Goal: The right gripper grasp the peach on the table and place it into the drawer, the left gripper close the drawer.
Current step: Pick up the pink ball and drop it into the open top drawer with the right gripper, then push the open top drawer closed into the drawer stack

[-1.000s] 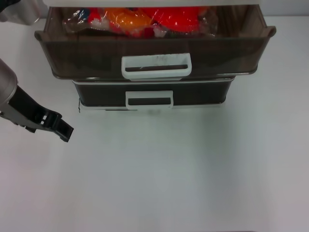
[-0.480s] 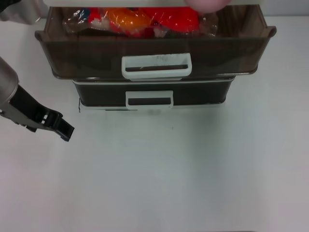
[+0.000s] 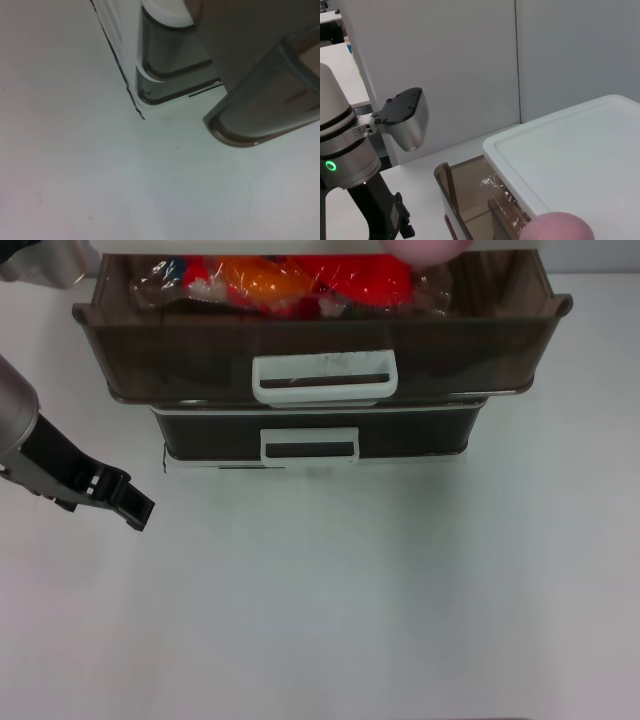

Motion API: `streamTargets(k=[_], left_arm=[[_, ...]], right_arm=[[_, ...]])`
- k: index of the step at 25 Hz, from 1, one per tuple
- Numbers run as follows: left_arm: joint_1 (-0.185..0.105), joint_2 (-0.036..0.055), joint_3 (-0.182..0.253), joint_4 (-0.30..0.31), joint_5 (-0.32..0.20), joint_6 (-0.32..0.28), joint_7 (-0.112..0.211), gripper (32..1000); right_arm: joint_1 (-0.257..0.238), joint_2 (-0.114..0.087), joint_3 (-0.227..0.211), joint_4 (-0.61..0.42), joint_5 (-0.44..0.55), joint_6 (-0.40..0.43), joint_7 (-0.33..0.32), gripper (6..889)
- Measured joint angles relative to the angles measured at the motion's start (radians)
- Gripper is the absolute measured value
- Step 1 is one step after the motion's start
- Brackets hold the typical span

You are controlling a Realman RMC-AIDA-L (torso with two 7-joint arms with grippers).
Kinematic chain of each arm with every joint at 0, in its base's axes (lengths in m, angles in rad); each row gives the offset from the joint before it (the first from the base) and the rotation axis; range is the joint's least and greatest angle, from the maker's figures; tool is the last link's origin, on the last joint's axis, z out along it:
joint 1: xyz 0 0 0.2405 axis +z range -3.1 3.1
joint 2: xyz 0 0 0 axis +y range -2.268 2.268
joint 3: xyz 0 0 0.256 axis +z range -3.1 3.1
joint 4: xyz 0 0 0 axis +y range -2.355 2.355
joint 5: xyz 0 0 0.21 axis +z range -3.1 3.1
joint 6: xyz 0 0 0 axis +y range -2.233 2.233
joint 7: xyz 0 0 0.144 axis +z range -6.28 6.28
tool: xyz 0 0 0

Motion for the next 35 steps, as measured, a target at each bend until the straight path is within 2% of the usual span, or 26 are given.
streamTargets(k=[1,6,17,23,25,35], left_arm=[[0.0,0.0,0.0,0.0,0.0,0.0,0.0,798],[0.0,-0.0016,-0.001,0.0,0.0,0.0,0.0,798],[0.0,-0.0031,0.0,0.001,-0.002,0.0,0.0,797],[0.0,-0.0042,-0.001,0.002,-0.004,0.0,0.0,797],[0.0,-0.0045,0.0,0.002,-0.004,0.0,0.0,797],[0.0,-0.0049,-0.001,0.003,-0.006,-0.002,0.0,797]], right_arm=[[0.0,0.0,0.0,0.0,0.0,0.0,0.0,81],[0.0,0.001,0.0,-0.003,0.001,0.007,-0.004,276],[-0.001,0.002,0.001,-0.008,0.009,0.009,-0.005,513],[-0.005,0.002,0.008,-0.025,0.01,0.009,-0.006,728],[-0.008,0.002,0.009,-0.032,0.01,0.009,-0.006,881],[-0.018,0.002,0.01,-0.056,0.01,0.009,-0.006,874]])
